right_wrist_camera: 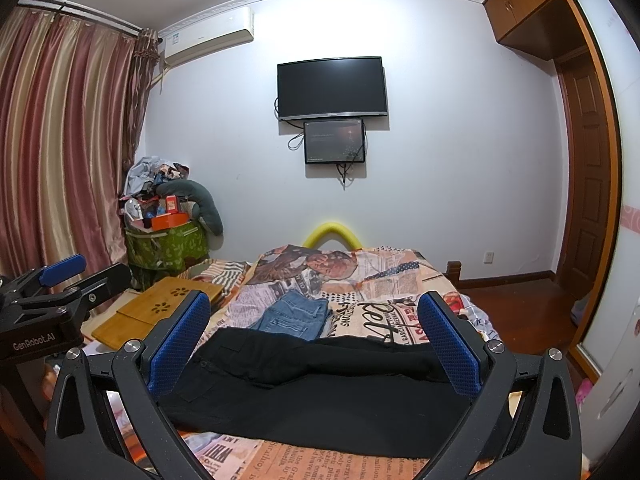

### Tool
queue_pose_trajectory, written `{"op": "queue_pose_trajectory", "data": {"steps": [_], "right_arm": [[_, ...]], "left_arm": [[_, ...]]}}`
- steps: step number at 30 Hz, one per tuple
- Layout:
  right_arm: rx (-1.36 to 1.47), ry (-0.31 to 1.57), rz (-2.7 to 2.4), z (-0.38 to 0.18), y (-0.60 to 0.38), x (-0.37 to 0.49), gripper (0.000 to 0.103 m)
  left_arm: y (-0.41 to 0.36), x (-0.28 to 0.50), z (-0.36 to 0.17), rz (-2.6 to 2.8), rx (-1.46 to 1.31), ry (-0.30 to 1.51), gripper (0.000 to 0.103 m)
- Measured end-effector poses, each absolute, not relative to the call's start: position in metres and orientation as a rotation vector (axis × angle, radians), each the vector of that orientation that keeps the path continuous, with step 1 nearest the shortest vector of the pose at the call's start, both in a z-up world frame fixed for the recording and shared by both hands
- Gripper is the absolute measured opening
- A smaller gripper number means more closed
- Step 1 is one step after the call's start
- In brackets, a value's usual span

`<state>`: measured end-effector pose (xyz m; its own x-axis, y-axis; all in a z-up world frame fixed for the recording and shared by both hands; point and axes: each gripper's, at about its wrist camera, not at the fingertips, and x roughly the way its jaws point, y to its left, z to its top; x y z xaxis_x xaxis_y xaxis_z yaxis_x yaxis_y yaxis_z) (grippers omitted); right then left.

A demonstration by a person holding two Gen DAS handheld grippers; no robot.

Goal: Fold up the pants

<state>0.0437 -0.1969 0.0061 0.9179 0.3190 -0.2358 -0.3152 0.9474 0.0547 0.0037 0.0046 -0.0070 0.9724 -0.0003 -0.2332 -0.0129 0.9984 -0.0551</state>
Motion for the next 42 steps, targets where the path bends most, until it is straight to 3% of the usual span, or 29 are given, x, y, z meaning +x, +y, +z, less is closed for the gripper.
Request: {"op": "queue_pose_trajectory", "data": {"steps": [23, 36, 42], "right_arm": [[0.005, 0.270, 0.289, 0.000, -0.208, 0.076, 0.103], [-0.052, 0.446, 0.295, -0.040, -0.208, 0.167, 0.103], [-0.042, 0.601, 0.329, -0.075, -0.217, 0.223, 0.103]], "left_arm": [[0.015, 0.039, -0.015, 0.023, -0.027, 0.254, 0.103], [0.068, 0.162, -0.047, 0.048, -0.017, 0.421, 0.103], [0.103, 0.233, -0.094, 0.096, -0.035, 0.573, 0.103]]}}
